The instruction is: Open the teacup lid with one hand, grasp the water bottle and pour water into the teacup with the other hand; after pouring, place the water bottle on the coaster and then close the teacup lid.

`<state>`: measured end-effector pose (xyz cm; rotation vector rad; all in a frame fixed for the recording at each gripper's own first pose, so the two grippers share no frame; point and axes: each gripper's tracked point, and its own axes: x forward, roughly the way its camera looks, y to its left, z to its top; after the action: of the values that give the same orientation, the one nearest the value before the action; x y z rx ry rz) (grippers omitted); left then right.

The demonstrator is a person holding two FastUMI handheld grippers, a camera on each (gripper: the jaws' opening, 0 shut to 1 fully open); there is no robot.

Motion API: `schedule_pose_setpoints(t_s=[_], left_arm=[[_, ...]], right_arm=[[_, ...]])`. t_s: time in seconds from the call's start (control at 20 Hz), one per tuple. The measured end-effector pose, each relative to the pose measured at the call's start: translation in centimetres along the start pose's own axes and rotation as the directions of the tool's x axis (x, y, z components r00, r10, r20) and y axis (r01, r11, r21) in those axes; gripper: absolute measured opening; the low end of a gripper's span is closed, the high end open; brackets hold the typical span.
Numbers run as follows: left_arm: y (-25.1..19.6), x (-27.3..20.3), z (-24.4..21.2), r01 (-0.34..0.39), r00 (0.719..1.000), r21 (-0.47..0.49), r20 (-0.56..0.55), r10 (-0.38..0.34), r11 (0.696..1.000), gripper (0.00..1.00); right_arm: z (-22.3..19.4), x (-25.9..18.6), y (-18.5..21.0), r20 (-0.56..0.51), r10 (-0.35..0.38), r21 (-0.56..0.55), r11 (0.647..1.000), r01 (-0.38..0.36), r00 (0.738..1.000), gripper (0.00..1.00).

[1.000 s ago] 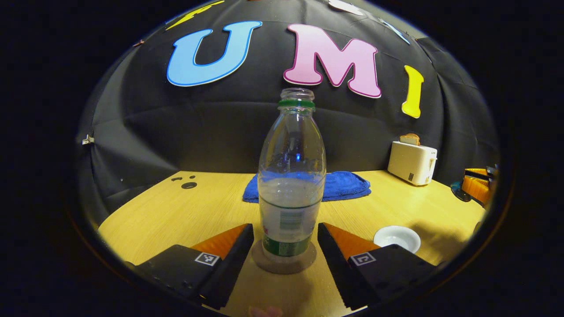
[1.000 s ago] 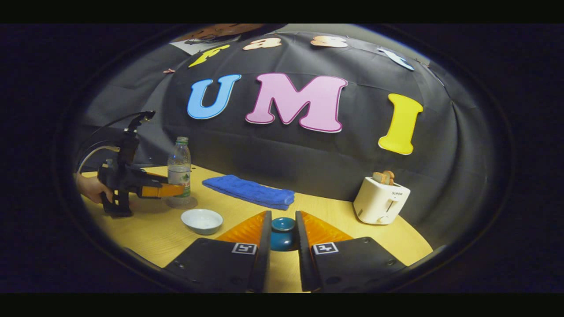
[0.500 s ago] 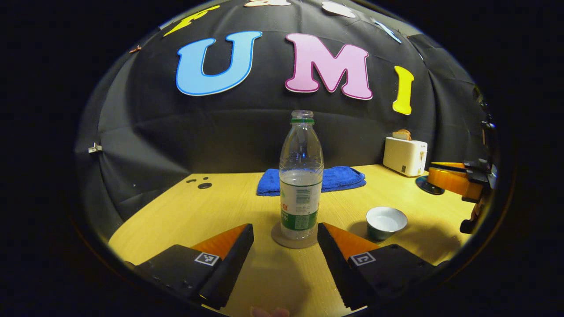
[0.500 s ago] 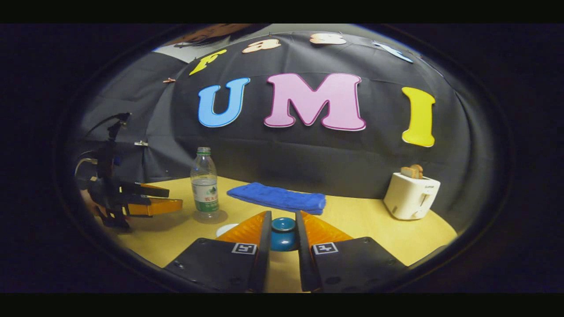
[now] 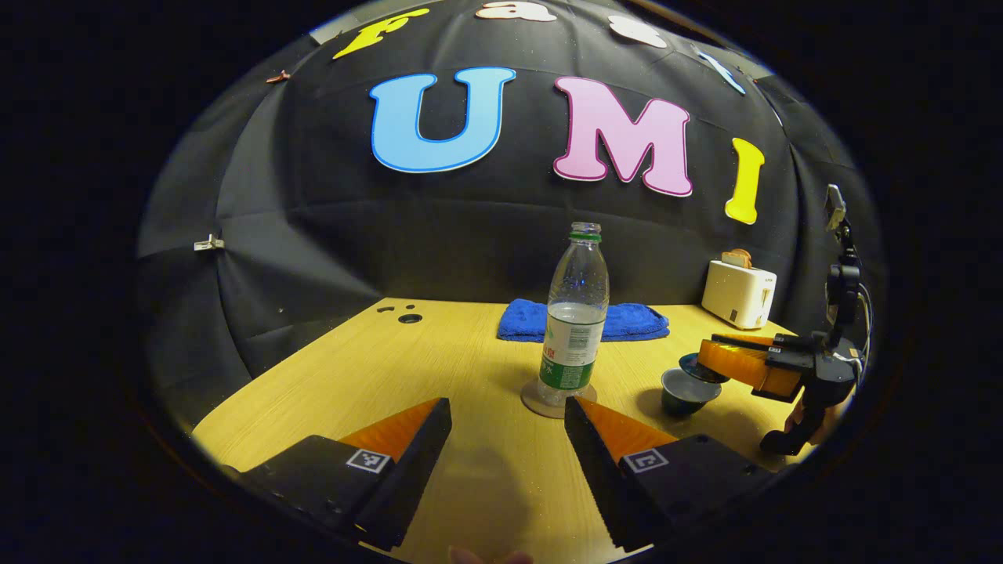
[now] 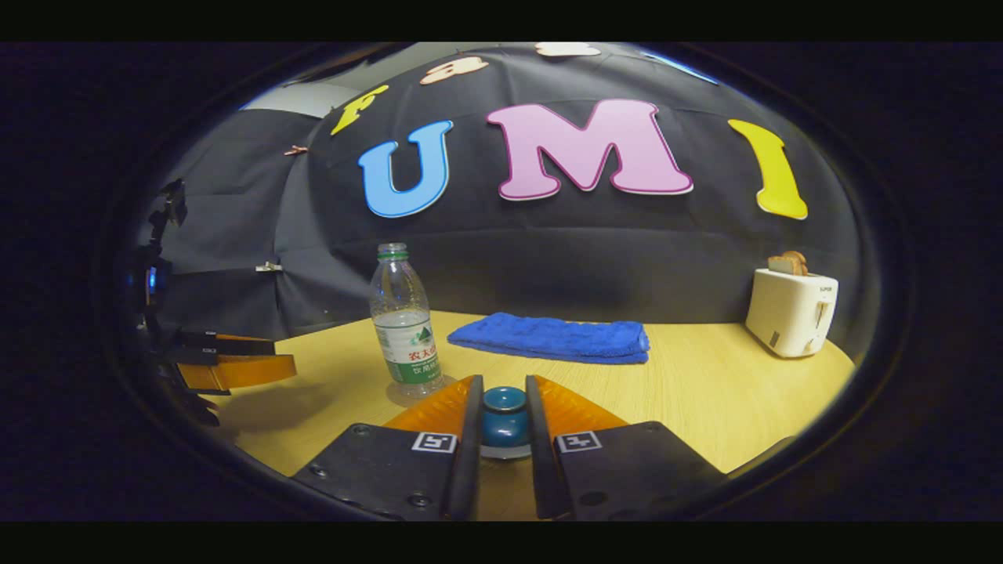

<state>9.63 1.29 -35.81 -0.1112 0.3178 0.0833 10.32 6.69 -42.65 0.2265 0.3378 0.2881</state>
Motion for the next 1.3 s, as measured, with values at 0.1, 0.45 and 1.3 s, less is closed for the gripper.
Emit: schedule_pose_setpoints(t_s=[0.1, 0.45, 1.3], left_arm=[[1.0, 0.1, 0.0, -0.012, 1.0, -0.006, 0.002, 0.012, 1.0, 0.92], [2.0, 0.0, -0.4, -0.023, 1.0, -0.01, -0.001, 0.023, 1.0, 0.92], [-0.3, -5.4, 7.8, 0.015, 0.999, -0.006, 0.051, -0.015, 1.0, 0.92]], right_arm=[[-1.0, 0.6, 0.0, -0.028, -0.004, 0.033, 0.999, 0.005, 1.0, 0.27], [-2.6, 1.2, 0.0, -0.103, -0.037, -0.04, 0.999, 0.033, 0.994, 0.35], [13.2, -6.9, 2.8, 0.078, -0.08, -0.125, 0.988, 0.089, 0.994, 0.97]])
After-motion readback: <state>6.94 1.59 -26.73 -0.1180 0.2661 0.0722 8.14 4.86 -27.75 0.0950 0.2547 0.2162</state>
